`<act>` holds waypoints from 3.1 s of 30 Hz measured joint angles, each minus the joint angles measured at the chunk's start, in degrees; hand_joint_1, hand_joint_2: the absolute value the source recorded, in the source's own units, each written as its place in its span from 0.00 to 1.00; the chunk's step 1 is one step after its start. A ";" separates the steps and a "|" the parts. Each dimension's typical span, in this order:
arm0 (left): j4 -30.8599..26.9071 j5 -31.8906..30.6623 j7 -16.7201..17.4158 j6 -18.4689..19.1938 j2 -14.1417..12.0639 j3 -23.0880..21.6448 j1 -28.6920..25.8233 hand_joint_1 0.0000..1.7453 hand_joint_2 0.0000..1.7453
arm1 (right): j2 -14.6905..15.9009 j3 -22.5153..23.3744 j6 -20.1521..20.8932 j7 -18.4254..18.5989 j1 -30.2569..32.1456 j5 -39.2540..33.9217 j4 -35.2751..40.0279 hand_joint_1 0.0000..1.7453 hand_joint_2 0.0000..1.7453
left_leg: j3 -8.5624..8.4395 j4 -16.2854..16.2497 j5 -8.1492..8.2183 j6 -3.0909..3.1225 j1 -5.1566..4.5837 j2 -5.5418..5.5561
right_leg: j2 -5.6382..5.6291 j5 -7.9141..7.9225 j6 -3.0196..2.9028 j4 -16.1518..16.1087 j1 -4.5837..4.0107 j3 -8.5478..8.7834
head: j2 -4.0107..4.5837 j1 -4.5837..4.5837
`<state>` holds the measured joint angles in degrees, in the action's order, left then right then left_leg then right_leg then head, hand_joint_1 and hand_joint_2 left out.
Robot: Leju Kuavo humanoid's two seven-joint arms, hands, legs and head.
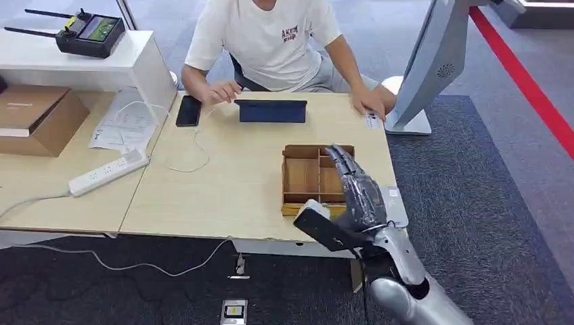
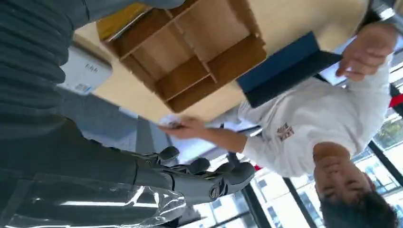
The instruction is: Pass the card to the sensor for recognition and then transmit it.
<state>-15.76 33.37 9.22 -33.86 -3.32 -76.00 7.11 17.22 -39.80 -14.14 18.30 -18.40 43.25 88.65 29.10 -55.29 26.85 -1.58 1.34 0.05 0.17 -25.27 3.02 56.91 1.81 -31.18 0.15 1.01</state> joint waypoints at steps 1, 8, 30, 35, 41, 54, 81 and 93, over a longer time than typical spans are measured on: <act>0.00 -0.15 0.02 0.00 0.02 0.00 0.01 0.00 0.00 | -0.15 -0.17 -0.13 0.48 0.15 2.62 -0.55 0.00 1.00 | 0.00 0.00 0.00 0.00 0.00 0.00 | 0.00 0.00 0.00 0.00 0.00 0.00 | 0.00 0.00; 0.00 -0.98 0.09 0.00 0.11 0.00 0.03 0.00 0.00 | -1.66 -0.76 -1.90 1.92 1.27 14.76 -4.92 0.00 1.00 | -0.01 0.01 0.00 0.00 0.00 -0.01 | 0.00 0.00 0.00 0.00 0.00 0.00 | 0.00 0.00; 0.00 -2.14 -0.09 0.13 0.09 0.00 0.03 0.00 0.00 | -4.70 -1.40 -5.07 0.17 -0.40 17.69 -19.32 0.00 1.00 | 0.01 0.01 0.00 0.00 0.00 0.01 | 0.00 0.00 0.00 0.00 0.00 0.00 | 0.00 0.00; 0.00 -2.14 -0.09 0.07 0.09 0.00 0.03 0.00 0.00 | -5.68 -1.46 -5.09 -0.90 -1.79 16.75 -23.50 0.00 1.00 | 0.01 0.00 0.00 0.00 0.00 0.00 | 0.00 0.00 0.00 0.00 0.00 0.00 | 0.00 0.00; 0.00 -2.10 -0.09 0.04 0.07 0.00 0.02 0.00 0.00 | -6.77 -1.66 -5.70 -1.84 -3.37 15.66 -27.91 0.00 1.00 | 0.02 0.01 0.00 0.00 0.00 0.00 | 0.00 0.00 0.00 0.00 0.00 -0.01 | 0.00 0.00; 0.00 -2.08 -0.28 -0.37 0.02 0.00 0.00 0.00 0.00 | -8.24 -2.45 -8.50 -1.80 -6.42 13.69 -35.89 0.00 1.00 | 0.01 0.00 0.00 0.00 0.00 0.01 | 0.00 0.00 0.00 0.00 0.00 -0.01 | 0.00 0.00; 0.00 0.07 0.42 -2.16 0.11 0.44 -0.12 0.00 0.00 | -8.17 -3.04 -14.34 -4.88 -10.34 8.51 -44.08 0.00 1.00 | 0.00 0.00 0.00 0.00 0.00 0.01 | 0.00 0.01 0.00 0.00 0.00 -0.01 | 0.00 0.00; 0.00 0.24 0.55 -2.16 0.11 0.46 -0.15 0.00 0.00 | -6.75 -2.88 -15.26 -4.75 -10.59 6.32 -44.56 0.00 1.00 | -0.01 0.00 0.00 0.00 0.00 0.01 | 0.00 0.01 0.00 0.00 0.00 -0.01 | 0.00 0.02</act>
<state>-15.76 33.62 9.77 -36.02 -3.21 -75.54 6.96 10.47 -42.69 -29.40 13.55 -28.99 49.57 44.09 29.08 -55.30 26.85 -1.58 1.34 0.05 0.17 -25.26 3.02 56.91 1.81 -31.19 0.15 1.03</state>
